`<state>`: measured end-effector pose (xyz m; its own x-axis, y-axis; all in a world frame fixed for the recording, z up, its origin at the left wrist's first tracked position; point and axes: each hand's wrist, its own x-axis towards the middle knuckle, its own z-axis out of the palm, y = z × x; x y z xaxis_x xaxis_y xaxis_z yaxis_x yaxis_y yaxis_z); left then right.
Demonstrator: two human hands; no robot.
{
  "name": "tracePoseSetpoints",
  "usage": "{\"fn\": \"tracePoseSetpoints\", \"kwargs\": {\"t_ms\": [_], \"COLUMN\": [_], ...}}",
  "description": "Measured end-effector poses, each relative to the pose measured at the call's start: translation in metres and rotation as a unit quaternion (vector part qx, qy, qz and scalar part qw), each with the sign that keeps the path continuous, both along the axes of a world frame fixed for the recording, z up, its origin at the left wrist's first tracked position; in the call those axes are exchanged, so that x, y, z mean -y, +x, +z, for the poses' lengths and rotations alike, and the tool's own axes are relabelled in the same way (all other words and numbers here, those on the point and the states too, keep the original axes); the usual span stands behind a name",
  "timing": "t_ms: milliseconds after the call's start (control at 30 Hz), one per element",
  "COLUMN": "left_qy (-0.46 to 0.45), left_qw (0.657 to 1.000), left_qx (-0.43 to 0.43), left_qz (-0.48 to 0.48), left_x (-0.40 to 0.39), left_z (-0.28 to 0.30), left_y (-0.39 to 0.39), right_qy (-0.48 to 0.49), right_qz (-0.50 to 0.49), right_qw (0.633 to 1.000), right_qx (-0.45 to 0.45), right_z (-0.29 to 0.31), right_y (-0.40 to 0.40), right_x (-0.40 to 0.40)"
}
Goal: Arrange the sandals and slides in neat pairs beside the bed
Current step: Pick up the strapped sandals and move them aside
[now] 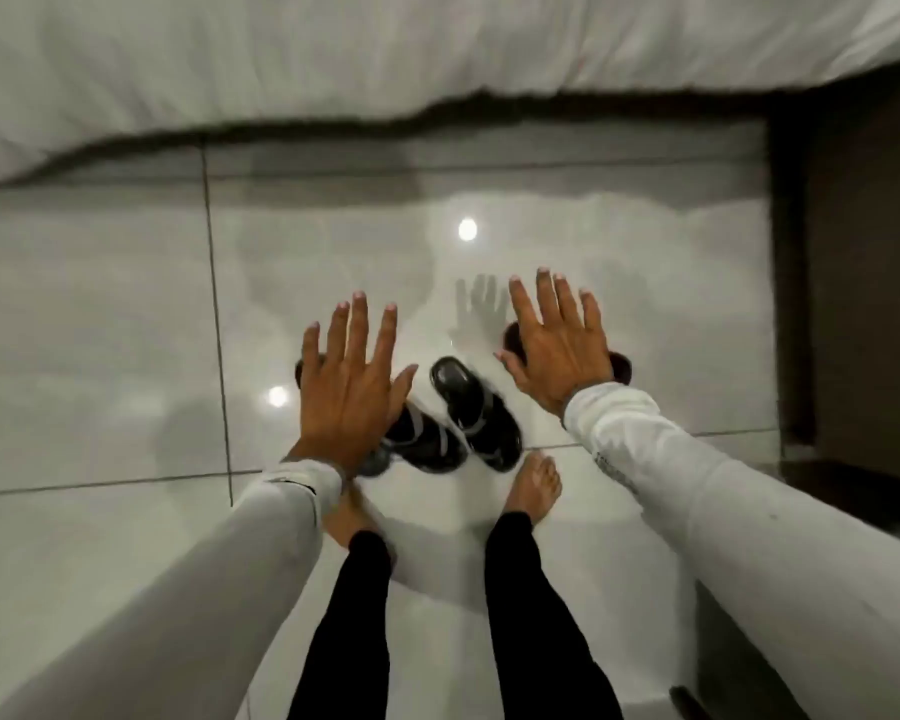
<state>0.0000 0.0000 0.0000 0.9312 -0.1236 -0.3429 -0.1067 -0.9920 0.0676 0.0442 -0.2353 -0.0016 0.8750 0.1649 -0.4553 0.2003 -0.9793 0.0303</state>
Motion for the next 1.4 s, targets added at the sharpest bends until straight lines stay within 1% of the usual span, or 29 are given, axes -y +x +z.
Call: {"fn": "tracePoseSetpoints", "kwargs": {"t_ms": [33,133,233,300,400,467,567,633,700,767,800,900,1000,1100,1233,1400], "left_qy": [-0.004,-0.009,-0.012,-0.025,-0.079,-0.105,-0.141,-0.158,-0.146,-0.124,-0.119,-0.115,-0.125,-0.132,-0.114,-0.084], "left_qw": [0.999,0.995,0.976,0.961,0.933,0.917,0.890,0.882,0.897,0.918,0.923,0.926,0.935,0.941,0.950,0.967], "left_qx": [-0.038,-0.100,-0.215,-0.274,-0.337,-0.363,-0.391,-0.392,-0.359,-0.319,-0.308,-0.309,-0.298,-0.290,-0.273,-0.226], "left_qz": [0.006,-0.004,0.014,0.039,0.095,0.132,0.186,0.209,0.213,0.203,0.199,0.185,0.146,0.118,0.101,0.081], "left_x": [0.005,0.016,0.027,0.032,0.032,0.030,0.027,0.028,0.030,0.030,0.028,0.016,0.002,-0.012,-0.037,-0.097], "left_z": [-0.028,-0.114,-0.177,-0.208,-0.244,-0.266,-0.289,-0.295,-0.292,-0.280,-0.273,-0.251,-0.230,-0.205,-0.180,-0.164], "left_y": [-0.014,-0.063,-0.097,-0.108,-0.114,-0.110,-0.099,-0.095,-0.093,-0.090,-0.089,-0.083,-0.077,-0.069,-0.059,-0.046], "right_qy": [-0.003,0.004,0.010,0.021,0.024,0.008,-0.009,0.002,0.014,0.021,0.025,0.044,0.071,0.086,0.112,0.171], "right_qz": [0.003,0.012,0.026,0.033,0.042,0.050,0.068,0.068,0.060,0.052,0.046,0.027,0.001,-0.012,-0.020,-0.034], "right_qw": [0.999,0.993,0.982,0.974,0.960,0.957,0.960,0.966,0.972,0.973,0.973,0.971,0.969,0.966,0.966,0.957], "right_qx": [-0.034,-0.117,-0.188,-0.223,-0.276,-0.286,-0.273,-0.249,-0.228,-0.225,-0.227,-0.232,-0.235,-0.244,-0.234,-0.231], "right_z": [-0.030,-0.118,-0.184,-0.216,-0.251,-0.268,-0.284,-0.288,-0.284,-0.275,-0.269,-0.249,-0.225,-0.202,-0.180,-0.174], "right_y": [-0.014,-0.057,-0.089,-0.101,-0.115,-0.119,-0.120,-0.116,-0.112,-0.112,-0.111,-0.108,-0.101,-0.089,-0.072,-0.058], "right_x": [-0.005,-0.013,-0.018,-0.023,-0.027,-0.028,-0.030,-0.032,-0.031,-0.029,-0.029,-0.032,-0.044,-0.065,-0.104,-0.172]}}
